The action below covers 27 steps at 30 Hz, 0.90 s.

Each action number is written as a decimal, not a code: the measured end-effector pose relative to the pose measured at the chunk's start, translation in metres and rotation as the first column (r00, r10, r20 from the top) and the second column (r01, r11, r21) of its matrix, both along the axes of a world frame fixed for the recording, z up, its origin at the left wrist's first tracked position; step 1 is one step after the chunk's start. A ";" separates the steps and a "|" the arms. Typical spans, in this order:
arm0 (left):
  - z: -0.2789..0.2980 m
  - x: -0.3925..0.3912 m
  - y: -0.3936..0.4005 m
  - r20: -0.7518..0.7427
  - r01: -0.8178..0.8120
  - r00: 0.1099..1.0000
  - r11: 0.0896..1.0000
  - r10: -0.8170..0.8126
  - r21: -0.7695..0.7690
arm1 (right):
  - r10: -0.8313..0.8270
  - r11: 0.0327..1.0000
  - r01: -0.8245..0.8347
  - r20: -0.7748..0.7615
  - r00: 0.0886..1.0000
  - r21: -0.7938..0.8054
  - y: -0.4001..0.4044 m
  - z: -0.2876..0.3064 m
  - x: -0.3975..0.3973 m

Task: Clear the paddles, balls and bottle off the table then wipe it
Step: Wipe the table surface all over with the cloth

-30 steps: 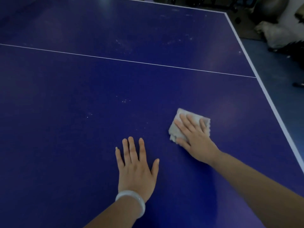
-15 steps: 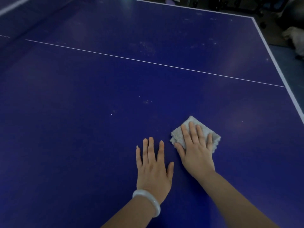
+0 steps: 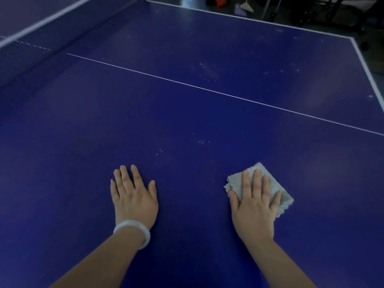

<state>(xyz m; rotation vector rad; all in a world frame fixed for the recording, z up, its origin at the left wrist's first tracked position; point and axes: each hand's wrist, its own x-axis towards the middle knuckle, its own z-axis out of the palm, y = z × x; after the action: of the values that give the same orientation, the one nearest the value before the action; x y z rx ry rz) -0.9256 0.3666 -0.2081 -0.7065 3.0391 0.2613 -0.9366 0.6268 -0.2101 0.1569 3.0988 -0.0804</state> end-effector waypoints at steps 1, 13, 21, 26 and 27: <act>-0.002 0.000 0.000 -0.004 0.000 1.000 1.000 0.000 -0.010 | 0.059 0.998 -0.059 -0.007 0.998 -0.012 -0.006 0.000 -0.002; -0.004 -0.002 -0.003 0.008 -0.016 1.000 1.000 0.016 -0.020 | -0.064 0.992 0.073 0.091 0.994 -0.104 -0.015 0.004 -0.161; -0.004 -0.003 -0.002 -0.001 -0.024 1.000 1.000 0.024 -0.009 | 0.160 0.985 -0.155 0.056 0.986 -0.074 0.000 0.000 -0.191; -0.004 -0.002 -0.003 0.015 -0.023 1.000 1.000 0.023 -0.015 | -0.096 0.989 0.111 0.152 0.984 -0.093 -0.032 0.009 -0.268; -0.004 -0.003 -0.003 0.013 -0.024 1.000 1.000 0.024 -0.014 | -0.040 0.993 0.060 0.181 0.983 -0.106 -0.050 0.011 -0.276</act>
<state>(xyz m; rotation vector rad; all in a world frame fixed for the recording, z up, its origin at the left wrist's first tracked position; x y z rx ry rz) -0.9282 0.3637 -0.2118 -0.7433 3.0249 0.2355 -1.2131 0.5768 -0.1990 0.2248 2.9029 -0.2271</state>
